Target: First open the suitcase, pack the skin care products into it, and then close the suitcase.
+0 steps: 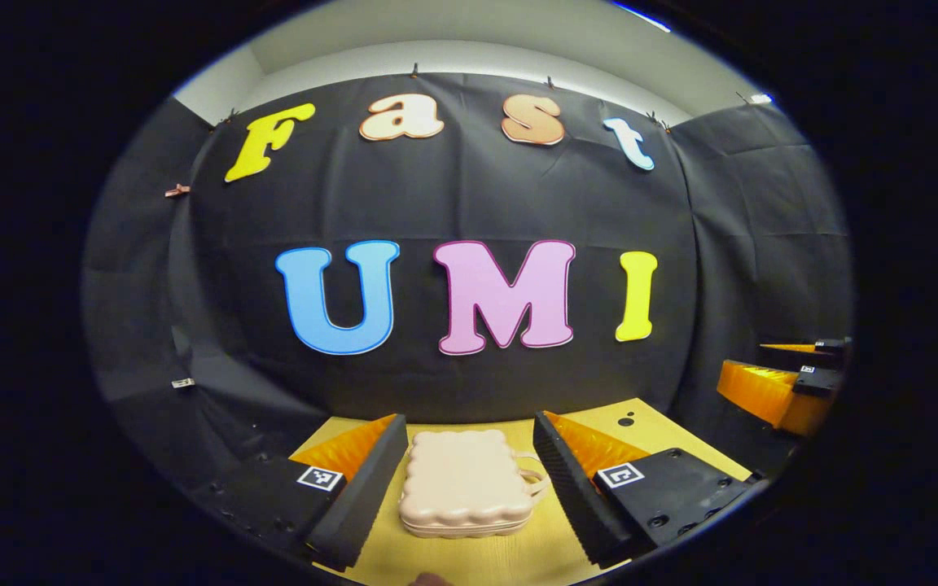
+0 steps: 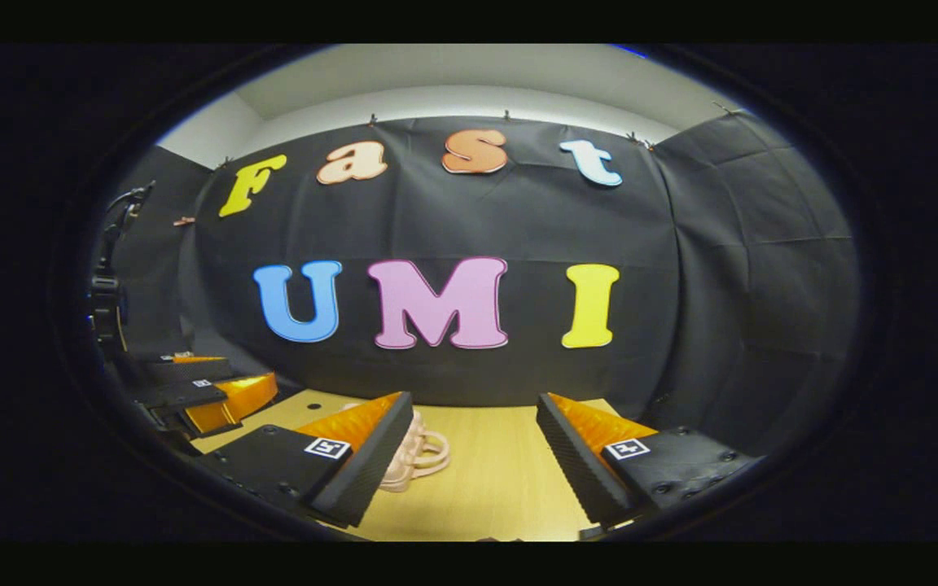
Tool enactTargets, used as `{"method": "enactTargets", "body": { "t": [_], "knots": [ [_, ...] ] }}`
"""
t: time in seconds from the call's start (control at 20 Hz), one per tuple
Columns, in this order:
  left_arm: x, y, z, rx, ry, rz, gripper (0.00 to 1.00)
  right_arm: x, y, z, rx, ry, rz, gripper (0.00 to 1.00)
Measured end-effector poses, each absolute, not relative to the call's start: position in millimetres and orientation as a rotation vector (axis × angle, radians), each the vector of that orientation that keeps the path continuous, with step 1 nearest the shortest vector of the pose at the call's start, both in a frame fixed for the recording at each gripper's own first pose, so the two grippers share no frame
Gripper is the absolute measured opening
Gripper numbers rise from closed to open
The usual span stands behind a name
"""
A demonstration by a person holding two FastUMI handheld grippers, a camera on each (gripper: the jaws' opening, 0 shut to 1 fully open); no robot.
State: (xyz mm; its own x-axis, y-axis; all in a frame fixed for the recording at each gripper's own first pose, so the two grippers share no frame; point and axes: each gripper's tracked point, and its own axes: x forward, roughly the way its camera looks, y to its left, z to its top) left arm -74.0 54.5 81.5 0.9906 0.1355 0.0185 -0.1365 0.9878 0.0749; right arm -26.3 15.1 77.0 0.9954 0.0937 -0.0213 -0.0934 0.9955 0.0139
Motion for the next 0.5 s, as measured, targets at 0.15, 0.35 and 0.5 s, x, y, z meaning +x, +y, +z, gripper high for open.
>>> {"method": "enactTargets", "body": {
  "t": [0.15, 0.35, 0.5],
  "knots": [
    [-95, 72, 77, 0.084, -0.014, 0.154, 0.98, -38, 15, 67, 0.053, 0.028, 0.079, 0.97],
    [-100, 83, 80, 0.112, -0.035, 0.161, 0.97, -43, 9, 54, 0.063, 0.048, 0.056, 0.89],
    [-103, 86, 82, 0.050, -0.039, 0.154, 0.98, -43, 6, 58, 0.051, 0.038, 0.048, 0.88]
  ]
}}
